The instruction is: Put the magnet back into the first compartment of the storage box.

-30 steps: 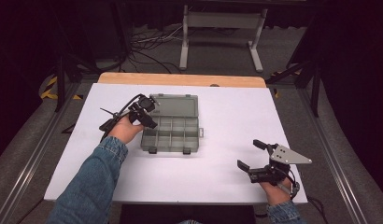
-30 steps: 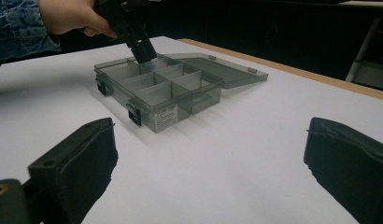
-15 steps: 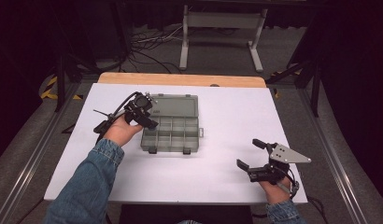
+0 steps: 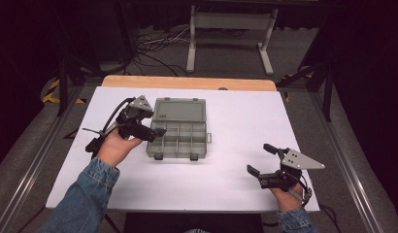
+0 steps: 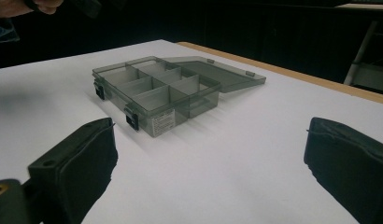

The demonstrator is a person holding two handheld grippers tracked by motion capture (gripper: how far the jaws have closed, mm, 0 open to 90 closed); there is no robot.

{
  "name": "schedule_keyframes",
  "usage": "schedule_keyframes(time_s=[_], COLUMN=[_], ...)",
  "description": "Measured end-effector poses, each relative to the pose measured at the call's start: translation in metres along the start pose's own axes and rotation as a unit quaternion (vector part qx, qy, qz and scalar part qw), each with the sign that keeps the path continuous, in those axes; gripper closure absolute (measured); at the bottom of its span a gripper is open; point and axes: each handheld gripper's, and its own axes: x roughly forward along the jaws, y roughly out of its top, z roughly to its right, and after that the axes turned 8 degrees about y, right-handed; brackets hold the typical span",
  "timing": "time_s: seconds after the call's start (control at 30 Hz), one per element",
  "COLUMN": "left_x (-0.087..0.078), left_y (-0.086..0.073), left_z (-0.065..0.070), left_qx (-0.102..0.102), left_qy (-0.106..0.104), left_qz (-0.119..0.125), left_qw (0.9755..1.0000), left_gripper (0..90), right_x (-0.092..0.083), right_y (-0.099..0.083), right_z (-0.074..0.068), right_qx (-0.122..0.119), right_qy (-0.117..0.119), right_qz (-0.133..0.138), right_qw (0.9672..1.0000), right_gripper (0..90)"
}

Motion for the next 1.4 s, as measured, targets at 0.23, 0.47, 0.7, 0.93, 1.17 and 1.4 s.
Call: schedule_keyframes(time_s=[0.23, 0.47, 0.7, 0.93, 1.17, 1.4], left_x=[-0.019, -0.03, -0.036, -0.036, -0.036, -0.032], left_y=[-0.024, -0.049, -0.077, -0.104, -0.135, -0.159], left_z=[0.008, 0.015, 0.018, 0.023, 0.024, 0.027], left_qx=[-0.013, -0.031, -0.043, -0.051, -0.066, -0.072], left_qy=[-0.002, -0.007, 0.003, 0.017, 0.023, 0.036], left_qz=[0.081, 0.164, 0.23, 0.269, 0.287, 0.312], left_qw=[0.9966, 0.986, 0.9723, 0.9617, 0.9554, 0.9465], left_gripper=[10.0, 7.4, 5.8, 4.0, 2.4, 1.3], right_x=[-0.002, -0.004, -0.005, -0.006, -0.006, -0.006], right_y=[0.0, 0.0, -0.001, -0.001, -0.002, -0.004], right_z=[0.001, 0.002, 0.002, 0.001, 0.0, 0.0], right_qx=[-0.001, 0.001, -0.008, -0.011, -0.023, -0.025], right_qy=[-0.003, -0.005, -0.005, -0.004, 0.002, 0.003], right_qz=[0.002, 0.01, 0.016, 0.025, 0.039, 0.046], right_qw=[1.0, 0.9999, 0.9998, 0.9996, 0.999, 0.9986], right_gripper=[2.8, 2.5, 1.5, 0.5, 0.5, 0.2])
